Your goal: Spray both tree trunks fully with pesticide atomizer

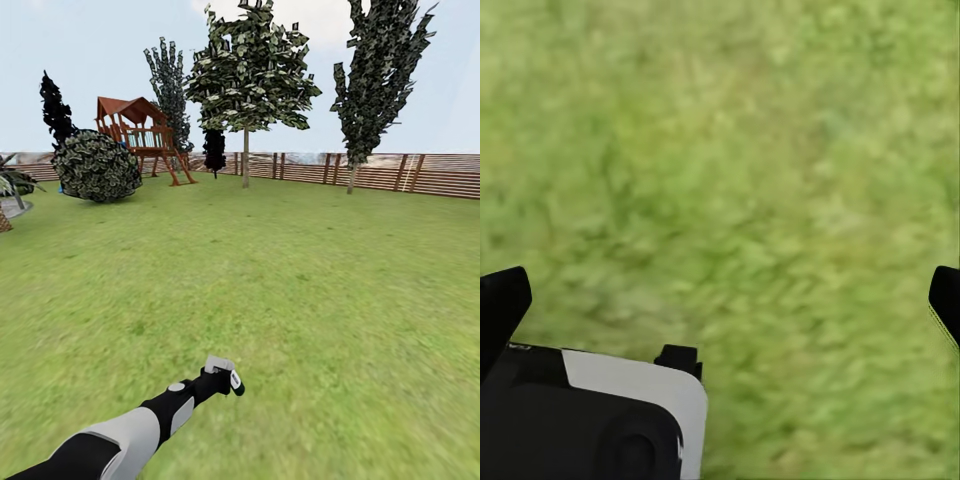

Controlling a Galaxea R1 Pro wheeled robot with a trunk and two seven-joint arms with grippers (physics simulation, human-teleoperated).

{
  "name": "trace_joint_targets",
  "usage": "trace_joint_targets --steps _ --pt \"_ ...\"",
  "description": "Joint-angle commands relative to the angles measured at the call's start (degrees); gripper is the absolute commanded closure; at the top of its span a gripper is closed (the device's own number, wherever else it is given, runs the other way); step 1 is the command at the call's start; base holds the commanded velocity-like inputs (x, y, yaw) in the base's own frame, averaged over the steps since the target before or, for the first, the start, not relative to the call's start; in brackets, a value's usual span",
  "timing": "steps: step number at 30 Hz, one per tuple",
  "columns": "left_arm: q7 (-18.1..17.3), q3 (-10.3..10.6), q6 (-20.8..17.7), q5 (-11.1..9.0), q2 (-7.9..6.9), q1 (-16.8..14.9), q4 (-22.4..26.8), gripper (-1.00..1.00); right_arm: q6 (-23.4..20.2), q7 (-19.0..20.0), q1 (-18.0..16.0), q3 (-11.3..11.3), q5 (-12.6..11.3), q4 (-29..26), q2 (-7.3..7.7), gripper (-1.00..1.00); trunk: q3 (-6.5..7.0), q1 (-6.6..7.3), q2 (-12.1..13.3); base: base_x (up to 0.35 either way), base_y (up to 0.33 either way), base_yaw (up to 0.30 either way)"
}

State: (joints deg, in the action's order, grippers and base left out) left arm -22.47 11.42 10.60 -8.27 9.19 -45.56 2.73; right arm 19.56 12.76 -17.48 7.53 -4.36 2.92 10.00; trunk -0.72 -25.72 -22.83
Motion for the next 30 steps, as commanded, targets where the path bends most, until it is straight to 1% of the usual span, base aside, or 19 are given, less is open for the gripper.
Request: trace_joint_targets --steps 1,30 --pt "-0.1 0.4 0.2 -0.6 0.01 -0.1 -0.1 1.00 0.4 0.3 -0.1 0.4 -0.5 0.2 0.01 -1.00 -0.07 -0.07 -0.1 0.350 0.000 0.000" --pt "0.0 0.4 0.3 -0.6 -0.03 -0.1 -0.1 1.00 0.4 0.3 -0.1 0.5 -0.4 0.2 0.02 -1.00 -0.07 -0.07 -0.1 0.350 0.000 0.000"
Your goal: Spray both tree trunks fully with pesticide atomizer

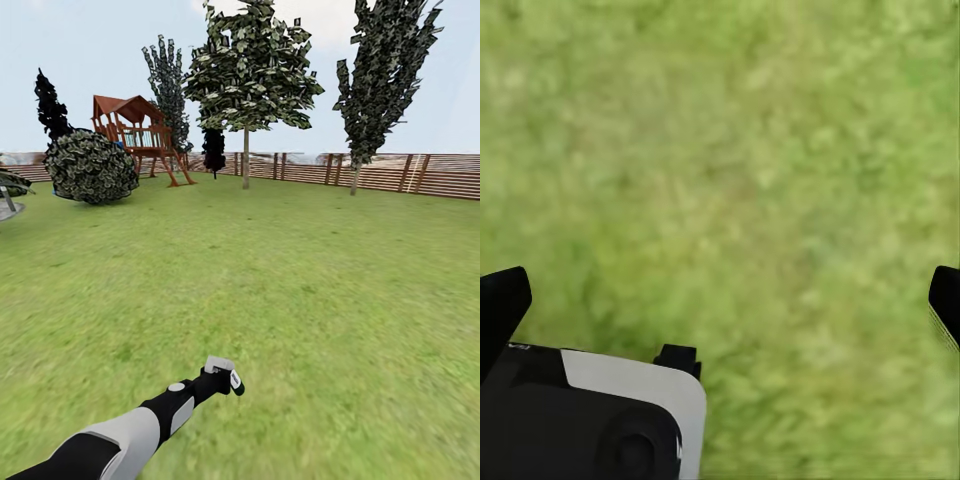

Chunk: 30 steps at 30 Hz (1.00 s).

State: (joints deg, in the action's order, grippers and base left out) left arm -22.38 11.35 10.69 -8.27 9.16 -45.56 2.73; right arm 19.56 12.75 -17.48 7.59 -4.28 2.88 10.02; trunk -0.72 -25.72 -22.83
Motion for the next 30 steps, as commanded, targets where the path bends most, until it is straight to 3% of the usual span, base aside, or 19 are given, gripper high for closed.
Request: trace_joint_targets --steps 1,30 --pt "-0.1 0.4 0.2 -0.6 0.00 -0.1 -0.1 1.00 0.4 0.3 -0.1 0.4 -0.5 0.3 0.03 -1.00 -0.07 -0.07 -0.1 0.350 0.000 0.000" --pt "-0.1 0.4 0.2 -0.6 0.04 -0.1 -0.1 1.00 0.4 0.3 -0.1 0.4 -0.5 0.3 0.09 -1.00 -0.07 -0.07 -0.1 0.350 0.000 0.000"
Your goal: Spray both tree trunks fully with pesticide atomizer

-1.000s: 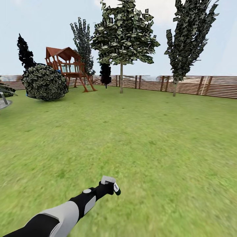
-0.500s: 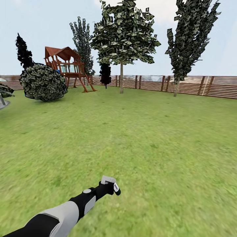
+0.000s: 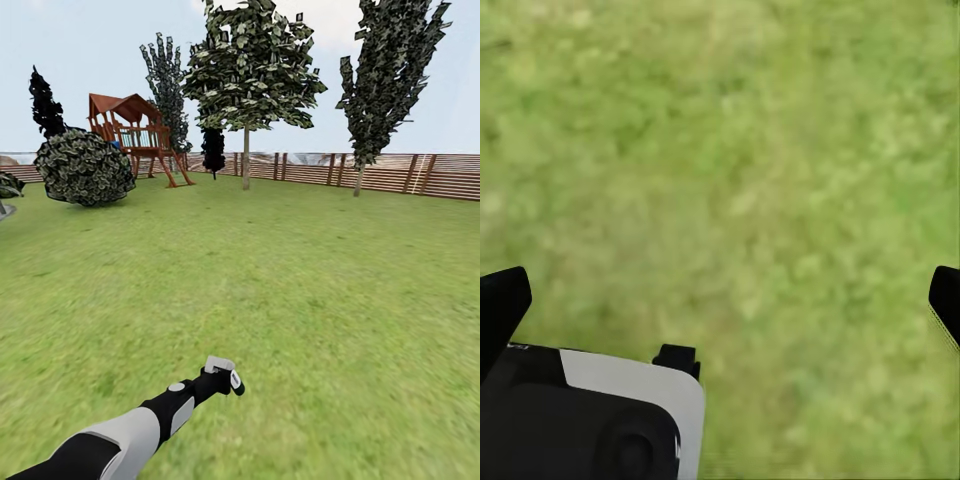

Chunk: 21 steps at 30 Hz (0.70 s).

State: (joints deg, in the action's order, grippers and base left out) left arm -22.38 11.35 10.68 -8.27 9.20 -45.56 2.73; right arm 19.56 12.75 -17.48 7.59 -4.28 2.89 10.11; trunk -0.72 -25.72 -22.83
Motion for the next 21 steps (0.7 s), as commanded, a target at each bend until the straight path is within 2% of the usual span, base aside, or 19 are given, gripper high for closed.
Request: trace_joint_targets --steps 1,21 --pt "-0.1 0.4 0.2 -0.6 -0.02 -0.1 -0.1 1.00 0.4 0.3 -0.1 0.4 -0.5 0.2 0.00 -1.00 -0.07 -0.07 -0.1 0.350 0.000 0.000" --pt "-0.1 0.5 0.2 -0.6 -0.01 -0.1 0.0 1.00 0.4 0.3 -0.1 0.5 -0.5 0.3 -0.09 -1.00 -0.07 -0.07 -0.1 0.350 0.000 0.000"
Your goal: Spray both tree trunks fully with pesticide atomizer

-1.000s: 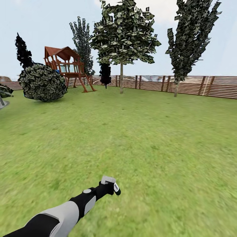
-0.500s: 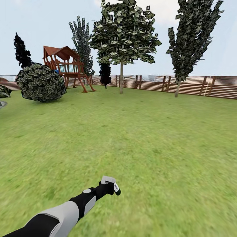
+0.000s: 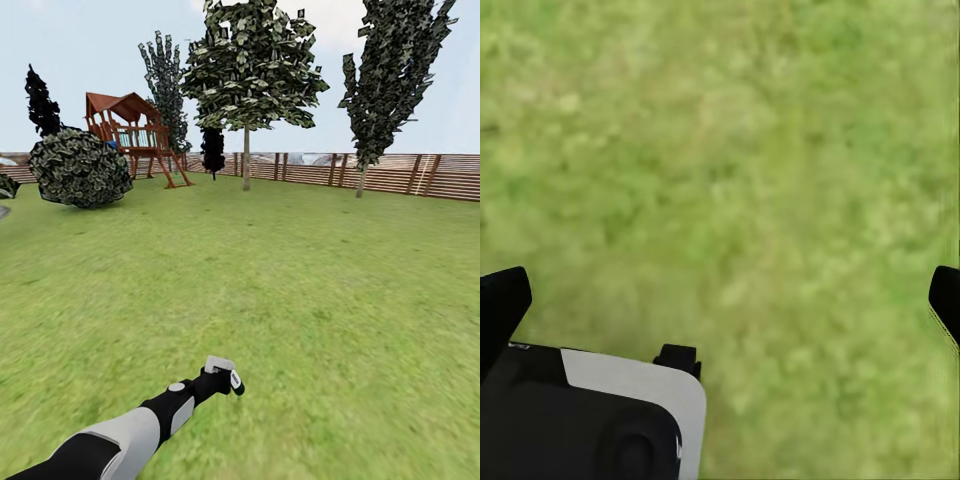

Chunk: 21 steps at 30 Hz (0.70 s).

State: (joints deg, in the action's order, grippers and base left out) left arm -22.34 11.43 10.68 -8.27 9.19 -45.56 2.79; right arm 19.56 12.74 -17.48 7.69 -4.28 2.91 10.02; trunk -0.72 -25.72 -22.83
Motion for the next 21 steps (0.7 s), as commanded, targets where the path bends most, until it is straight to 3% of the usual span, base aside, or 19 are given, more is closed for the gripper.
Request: trace_joint_targets --steps 1,21 --pt "-0.1 0.4 0.2 -0.6 0.00 -0.1 -0.1 1.00 0.4 0.3 -0.1 0.4 -0.5 0.2 0.00 -1.00 -0.07 -0.07 -0.1 0.350 0.000 0.000" --pt "-0.1 0.4 0.2 -0.6 0.01 -0.1 -0.1 1.00 0.3 0.4 -0.1 0.4 -0.5 0.3 -0.01 -1.00 -0.07 -0.07 -0.1 0.350 0.000 0.000"
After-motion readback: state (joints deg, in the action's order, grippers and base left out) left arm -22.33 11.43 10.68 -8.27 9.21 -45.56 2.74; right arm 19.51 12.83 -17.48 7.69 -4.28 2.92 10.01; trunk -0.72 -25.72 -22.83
